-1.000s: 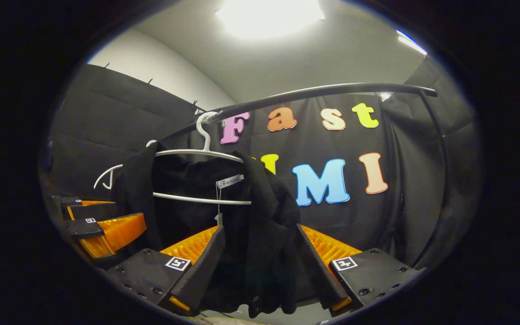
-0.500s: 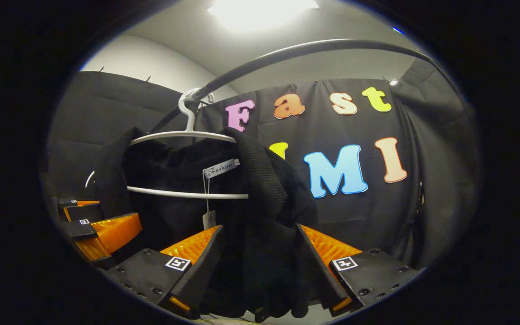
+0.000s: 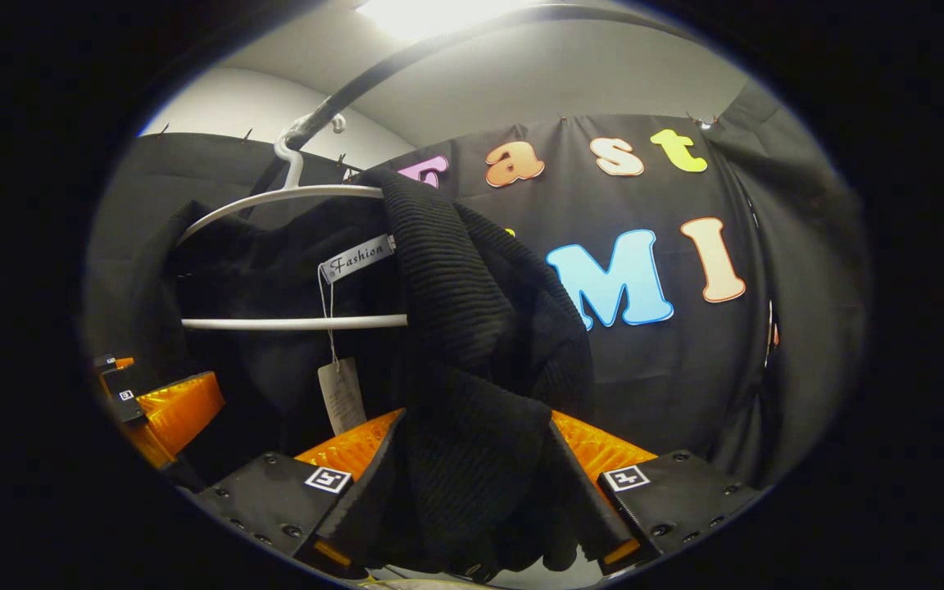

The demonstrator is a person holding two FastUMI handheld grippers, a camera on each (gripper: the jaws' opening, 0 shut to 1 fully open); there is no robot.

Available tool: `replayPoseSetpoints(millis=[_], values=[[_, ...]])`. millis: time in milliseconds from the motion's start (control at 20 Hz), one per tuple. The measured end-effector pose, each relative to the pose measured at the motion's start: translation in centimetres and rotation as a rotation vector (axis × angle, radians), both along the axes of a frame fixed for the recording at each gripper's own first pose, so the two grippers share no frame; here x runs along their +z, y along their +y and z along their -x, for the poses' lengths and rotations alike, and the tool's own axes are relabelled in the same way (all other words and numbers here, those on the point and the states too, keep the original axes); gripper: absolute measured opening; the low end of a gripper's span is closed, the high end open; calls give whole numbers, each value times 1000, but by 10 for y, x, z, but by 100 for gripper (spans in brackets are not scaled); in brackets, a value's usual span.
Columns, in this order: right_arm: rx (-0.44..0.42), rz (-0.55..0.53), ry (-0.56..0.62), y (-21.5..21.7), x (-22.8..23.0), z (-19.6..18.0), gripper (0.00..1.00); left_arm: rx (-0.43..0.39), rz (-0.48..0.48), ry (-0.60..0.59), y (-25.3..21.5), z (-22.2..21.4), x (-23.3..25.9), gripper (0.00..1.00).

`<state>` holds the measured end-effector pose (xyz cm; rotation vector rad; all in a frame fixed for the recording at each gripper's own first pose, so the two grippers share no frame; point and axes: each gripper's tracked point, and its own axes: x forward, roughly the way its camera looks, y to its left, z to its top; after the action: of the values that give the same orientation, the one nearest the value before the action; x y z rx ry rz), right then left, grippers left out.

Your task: Grasp the clothes on the hanger with both hands and then place them into the laundry hamper below.

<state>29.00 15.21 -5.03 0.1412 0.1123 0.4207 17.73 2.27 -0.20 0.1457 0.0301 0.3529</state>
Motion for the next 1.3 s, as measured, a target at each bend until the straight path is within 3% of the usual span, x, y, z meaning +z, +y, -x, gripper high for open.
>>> replayPoseSetpoints(millis=[100, 200, 250, 350, 450, 500, 550, 600, 650, 750, 800, 1050, 1300], values=[[9, 2, -12, 6, 2, -3, 90, 7, -5, 10, 0, -3, -5, 94], [12, 15, -31, 8, 3, -7, 80, 25, 1, 1, 1, -1, -5, 78], [5, 21, -39, 8, 5, -7, 72, 26, 5, 3, 2, 0, -6, 70], [13, 35, -44, 10, 5, -8, 39, 30, 2, 9, 2, 1, -7, 71], [38, 46, -35, 15, 3, -8, 39, 19, 4, 14, 0, 0, -6, 71], [34, 51, -33, 15, 5, -10, 43, 25, 2, 4, 3, 0, -3, 64], [-6, 60, -37, 7, 4, -23, 26, 13, 14, 7, 1, 1, -3, 58], [8, 64, -33, 6, 6, -13, 8, 11, 19, 11, 2, 2, -5, 51], [30, 70, -26, 12, 5, -9, 7, 1, 19, 10, -1, 8, -3, 45], [58, 73, -23, 15, 5, -5, 5, 86, 5, -1, 19, 17, -1, 18], [57, 80, -31, 12, 7, -5, 5, 70, 21, 0, 16, 15, -2, 4], [-5, 100, -93, -15, 26, -12, 5, 24, -7, -14, 3, 23, 16, 0], [-81, 126, -187, -47, 57, -10, 6, 30, -56, -61, 5, 49, 53, 1]])
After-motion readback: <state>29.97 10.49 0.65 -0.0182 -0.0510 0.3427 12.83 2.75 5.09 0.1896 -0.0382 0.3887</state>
